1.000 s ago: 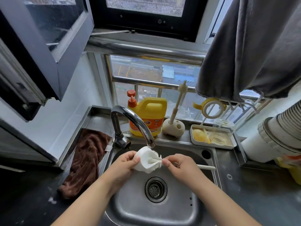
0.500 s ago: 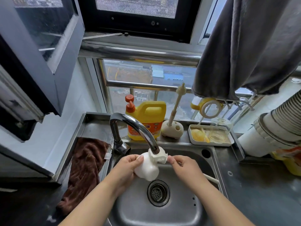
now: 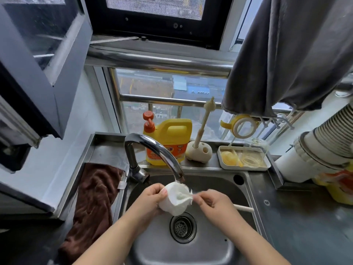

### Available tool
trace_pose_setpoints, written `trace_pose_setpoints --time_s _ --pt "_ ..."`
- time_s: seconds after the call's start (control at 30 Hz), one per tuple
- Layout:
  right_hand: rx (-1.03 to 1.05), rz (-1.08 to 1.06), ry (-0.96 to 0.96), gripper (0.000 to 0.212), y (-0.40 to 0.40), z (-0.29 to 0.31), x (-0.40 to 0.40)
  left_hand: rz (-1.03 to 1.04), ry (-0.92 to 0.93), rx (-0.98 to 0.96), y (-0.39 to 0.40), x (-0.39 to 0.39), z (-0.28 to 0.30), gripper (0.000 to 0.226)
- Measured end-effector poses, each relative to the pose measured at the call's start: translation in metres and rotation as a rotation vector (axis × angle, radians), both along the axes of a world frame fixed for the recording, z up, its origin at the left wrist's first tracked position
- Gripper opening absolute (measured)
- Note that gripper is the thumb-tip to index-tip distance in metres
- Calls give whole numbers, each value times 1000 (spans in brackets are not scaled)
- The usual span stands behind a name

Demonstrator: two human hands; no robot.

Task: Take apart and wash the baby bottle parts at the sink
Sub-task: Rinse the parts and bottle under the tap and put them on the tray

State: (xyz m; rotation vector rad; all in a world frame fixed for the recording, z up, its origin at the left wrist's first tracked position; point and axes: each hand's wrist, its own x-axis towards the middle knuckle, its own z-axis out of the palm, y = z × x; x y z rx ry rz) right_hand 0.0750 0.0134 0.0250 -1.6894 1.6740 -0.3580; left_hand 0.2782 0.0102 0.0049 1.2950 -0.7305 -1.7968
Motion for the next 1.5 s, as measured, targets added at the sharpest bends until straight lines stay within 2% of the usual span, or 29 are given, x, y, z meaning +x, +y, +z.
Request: trace_pose_setpoints --time_s 0.1,0.33,0.5,0.6,0.7,0.83,0.9,1.03,1.2,1.33,1.4,1.47,1.5 --pt "-29 -99 -29 23 -12 -1 -6 -20 29 -9 0 -5 -1 18" --pt "-44 28 -39 17 -2 -5 -22 -133 -41 -108 8 -2 5 23" --pt "-38 116 93 15 -5 -8 -39 -104 -59 -152 10 5 8 21" --pt "-76 125 19 13 -3 -3 -31 -149 -95 -161 11 -3 10 18" --pt "-84 58 -47 17 -7 4 -30 -45 -4 -108 10 -13 12 31" --pt "-51 99 -88 14 -3 7 -33 -58 87 -116 13 -17 13 52" --pt "-57 48 -57 16 -4 4 -39 -11 123 -74 13 -16 11 60" --pt "6 16 -20 15 -2 -2 -49 30 124 -8 12 -8 9 45" --pt "19 54 -150 17 -3 0 -34 -125 62 31 13 -9 9 44" --pt "42 41 -166 19 -6 0 -26 -171 56 89 15 -14 6 40" --pt "41 23 -123 20 -5 -2 -28 -164 55 95 16 -16 4 23" --pt "29 -24 -52 21 -5 -4 -33 -63 100 119 16 -18 3 4" --pt "30 -39 -32 22 -5 -5 -37 12 130 145 15 -18 2 3"
